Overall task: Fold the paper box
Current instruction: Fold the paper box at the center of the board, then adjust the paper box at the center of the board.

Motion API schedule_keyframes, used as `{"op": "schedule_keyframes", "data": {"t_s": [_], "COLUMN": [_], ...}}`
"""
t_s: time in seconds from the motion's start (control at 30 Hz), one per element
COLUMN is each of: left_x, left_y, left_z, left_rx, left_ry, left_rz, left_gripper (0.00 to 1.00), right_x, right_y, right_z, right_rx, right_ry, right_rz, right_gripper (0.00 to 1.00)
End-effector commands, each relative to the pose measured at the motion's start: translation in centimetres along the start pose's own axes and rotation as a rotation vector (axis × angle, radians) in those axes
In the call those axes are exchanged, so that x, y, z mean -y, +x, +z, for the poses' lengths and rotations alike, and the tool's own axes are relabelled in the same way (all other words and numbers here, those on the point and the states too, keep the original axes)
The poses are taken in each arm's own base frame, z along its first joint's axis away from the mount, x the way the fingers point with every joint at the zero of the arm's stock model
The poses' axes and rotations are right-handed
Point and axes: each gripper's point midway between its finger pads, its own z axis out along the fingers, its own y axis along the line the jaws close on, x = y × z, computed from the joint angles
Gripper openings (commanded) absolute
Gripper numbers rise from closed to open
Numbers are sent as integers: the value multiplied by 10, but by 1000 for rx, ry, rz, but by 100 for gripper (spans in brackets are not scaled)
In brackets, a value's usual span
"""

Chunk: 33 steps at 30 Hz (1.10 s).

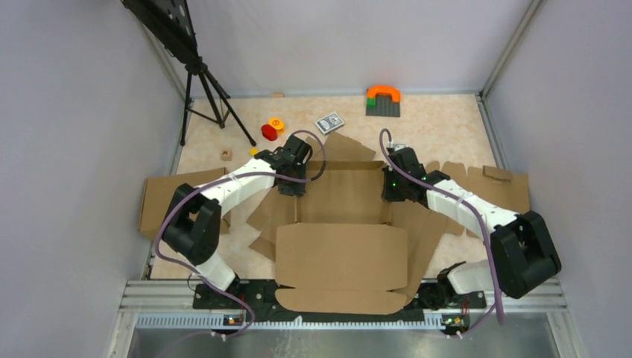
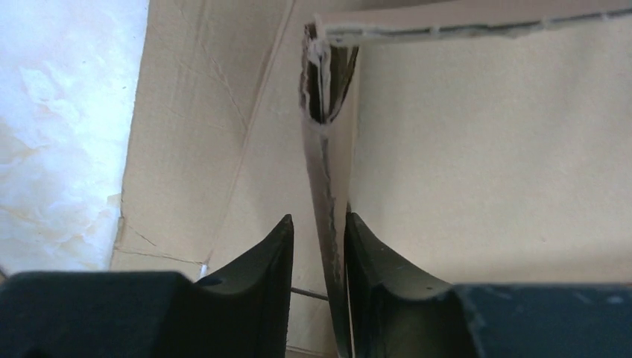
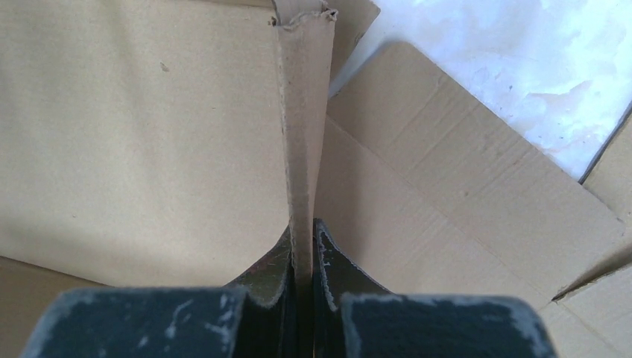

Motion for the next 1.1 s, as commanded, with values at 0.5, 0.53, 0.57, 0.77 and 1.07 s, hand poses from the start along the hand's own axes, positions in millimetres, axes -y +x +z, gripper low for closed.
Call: {"op": "schedule_keyframes", "data": {"t_s": [0.5, 0.53, 0.57, 0.77, 1.07], "left_x": [-30, -28, -27, -20, 9], "left_y": [-18, -18, -19, -27, -47], "left_z": [15, 15, 15, 3, -10], "left_rx": [14, 12, 13, 51, 93], "left_ry": [-228, -222, -215, -177, 6], "left_rz": [24, 25, 26, 18, -12], "left_gripper": [0, 0, 0, 40, 51], "right_x": [-10, -12, -14, -12, -13], "right_y": [-3, -3, -2, 0, 4], "right_z": [-11, -11, -10, -7, -5], "right_rx": [26, 27, 26, 19, 10], "right_ry": [5, -1, -7, 6, 3], "right_rz": [-34, -32, -29, -27, -27], "right_gripper": [0, 2, 2, 5, 4]}}
